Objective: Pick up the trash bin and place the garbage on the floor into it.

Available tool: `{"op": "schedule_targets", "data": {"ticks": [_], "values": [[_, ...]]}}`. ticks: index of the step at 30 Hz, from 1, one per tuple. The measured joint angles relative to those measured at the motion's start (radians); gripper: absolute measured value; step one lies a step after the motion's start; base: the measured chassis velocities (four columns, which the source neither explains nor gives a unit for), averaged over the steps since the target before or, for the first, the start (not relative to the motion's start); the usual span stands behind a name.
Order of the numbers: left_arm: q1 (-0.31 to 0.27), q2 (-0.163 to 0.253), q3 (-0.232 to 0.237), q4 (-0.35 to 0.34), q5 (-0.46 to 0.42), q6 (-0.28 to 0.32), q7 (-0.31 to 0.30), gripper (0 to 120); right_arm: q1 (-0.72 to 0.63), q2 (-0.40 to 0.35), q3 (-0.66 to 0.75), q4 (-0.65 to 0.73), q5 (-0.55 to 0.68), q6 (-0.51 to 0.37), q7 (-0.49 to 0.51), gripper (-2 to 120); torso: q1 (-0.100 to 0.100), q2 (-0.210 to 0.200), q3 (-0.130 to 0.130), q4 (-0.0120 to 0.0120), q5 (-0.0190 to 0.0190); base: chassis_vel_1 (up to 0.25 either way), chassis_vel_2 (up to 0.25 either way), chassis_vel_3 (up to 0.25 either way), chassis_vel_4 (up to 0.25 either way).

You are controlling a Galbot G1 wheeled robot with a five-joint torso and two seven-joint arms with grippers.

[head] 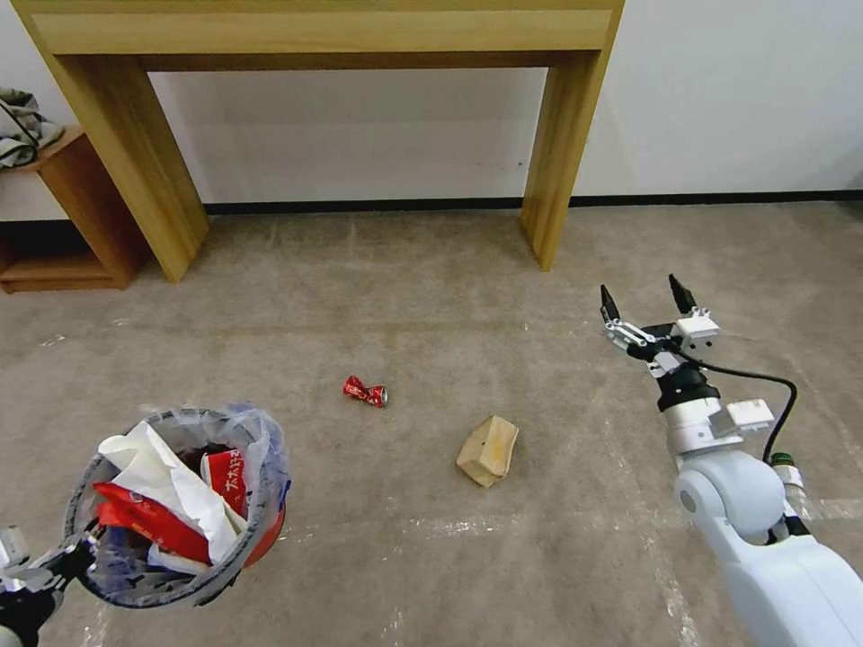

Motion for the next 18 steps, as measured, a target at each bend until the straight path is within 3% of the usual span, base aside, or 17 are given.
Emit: {"op": "schedule_targets", "data": {"ticks": [2,3,4,5,7,13,14,15,17,18], "values": [[0.000,0.000,0.003,-0.004,0.000,0.001,0.000,1,0.045,-0.025,-0.080,0.035,0.064,-0.137,0.060,100,0.000,0.000,0.000,0.0000,0.0001,0.000,0.000,0.000,0.000],[0.000,0.000,0.003,-0.004,0.000,0.001,0.000,1,0.045,-0.025,-0.080,0.035,0.064,-0.137,0.060,100,0.000,0.000,0.000,0.0000,0.0001,0.000,0.000,0.000,0.000],[-0.001,-0.001,0.005,-0.004,0.001,0.002,0.000,1,0.085,-0.040,-0.146,0.052,0.129,-0.218,0.112,100,0.000,0.000,0.000,0.0000,-0.0001,0.000,0.000,0.000,0.000],[-0.001,-0.001,0.005,-0.004,0.001,0.002,0.000,1,0.085,-0.040,-0.146,0.052,0.129,-0.218,0.112,100,0.000,0.000,0.000,0.0000,-0.0001,0.000,0.000,0.000,0.000],[-0.003,-0.002,0.007,-0.004,0.003,0.002,0.000,1,0.163,-0.058,-0.252,0.067,0.270,-0.346,0.204,100,0.000,0.000,0.000,0.0000,0.0000,0.000,0.000,0.000,0.000],[-0.003,-0.003,0.008,-0.002,0.008,0.002,0.001,1,0.314,-0.073,-0.416,0.049,0.423,-0.469,0.305,100,0.000,0.000,0.000,0.0000,0.0002,0.000,0.000,0.000,0.000],[-0.003,-0.004,0.008,0.000,0.010,0.002,0.002,1,0.393,-0.072,-0.484,0.035,0.491,-0.525,0.344,100,0.000,0.000,0.000,0.0001,-0.0001,0.000,0.000,0.000,0.000],[-0.003,-0.004,0.008,0.000,0.010,0.002,0.002,1,0.393,-0.072,-0.484,0.035,0.491,-0.525,0.344,100,0.000,0.000,0.000,0.0001,-0.0001,0.000,0.000,0.000,0.000],[-0.001,-0.006,0.008,0.006,0.019,0.002,0.010,1,0.525,-0.052,-0.631,-0.018,0.635,-0.606,0.424,100,0.000,0.000,0.000,0.0003,0.0000,0.000,0.000,0.000,0.000],[-0.001,-0.006,0.008,0.006,0.019,0.002,0.010,1,0.525,-0.052,-0.631,-0.018,0.635,-0.606,0.424,100,0.000,0.000,0.000,0.0003,0.0000,0.000,0.000,0.000,0.000]]}}
